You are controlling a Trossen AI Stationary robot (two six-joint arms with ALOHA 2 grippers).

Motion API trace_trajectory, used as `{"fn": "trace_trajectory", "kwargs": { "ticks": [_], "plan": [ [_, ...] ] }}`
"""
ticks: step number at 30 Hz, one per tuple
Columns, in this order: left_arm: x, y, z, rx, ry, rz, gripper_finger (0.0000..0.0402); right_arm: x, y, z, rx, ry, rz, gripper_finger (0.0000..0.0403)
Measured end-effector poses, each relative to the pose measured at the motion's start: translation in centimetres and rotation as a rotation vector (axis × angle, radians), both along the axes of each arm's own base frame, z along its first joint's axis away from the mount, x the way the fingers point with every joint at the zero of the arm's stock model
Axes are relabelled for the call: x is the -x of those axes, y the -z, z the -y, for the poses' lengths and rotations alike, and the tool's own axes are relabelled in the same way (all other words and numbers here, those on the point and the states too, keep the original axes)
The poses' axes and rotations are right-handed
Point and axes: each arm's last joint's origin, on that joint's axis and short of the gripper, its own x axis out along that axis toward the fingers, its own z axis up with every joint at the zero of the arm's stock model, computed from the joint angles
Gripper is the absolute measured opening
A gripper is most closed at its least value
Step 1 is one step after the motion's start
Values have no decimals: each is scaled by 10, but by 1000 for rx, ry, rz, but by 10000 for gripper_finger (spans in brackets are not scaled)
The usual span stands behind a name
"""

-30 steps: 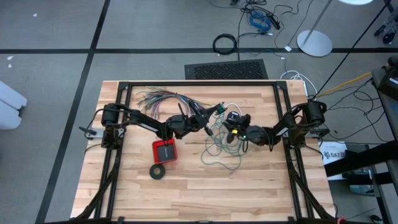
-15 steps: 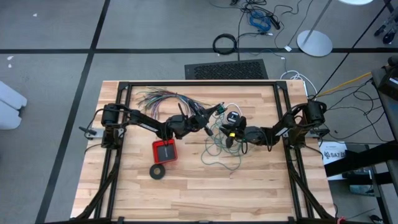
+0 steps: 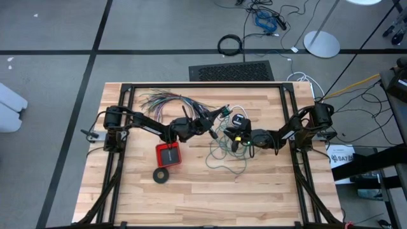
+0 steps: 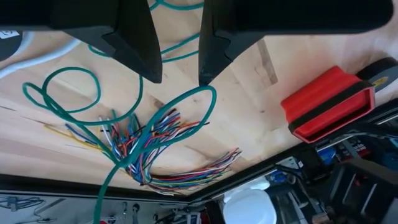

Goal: Coil cords
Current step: Coil the green wire onto the spool

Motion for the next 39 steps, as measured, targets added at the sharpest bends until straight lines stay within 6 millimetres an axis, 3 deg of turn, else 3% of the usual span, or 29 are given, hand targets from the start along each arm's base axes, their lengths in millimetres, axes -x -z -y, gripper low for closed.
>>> {"fn": "trace_trajectory", "kwargs": {
  "ticks": [6, 24, 30, 39],
  "plan": [
    [0, 0, 1, 0, 3, 0, 0, 2, 1, 1, 4, 18, -8, 97],
    [0, 0, 2, 0, 6, -4, 0, 1, 2, -2, -7, -75, -12, 192],
    [0, 0, 3, 0, 7, -4, 0, 2, 2, -1, 13, -38, -23, 190],
    [0, 1, 3, 0, 8, -14, 0, 3, 2, 1, 44, 22, -28, 156]
  ]
}}
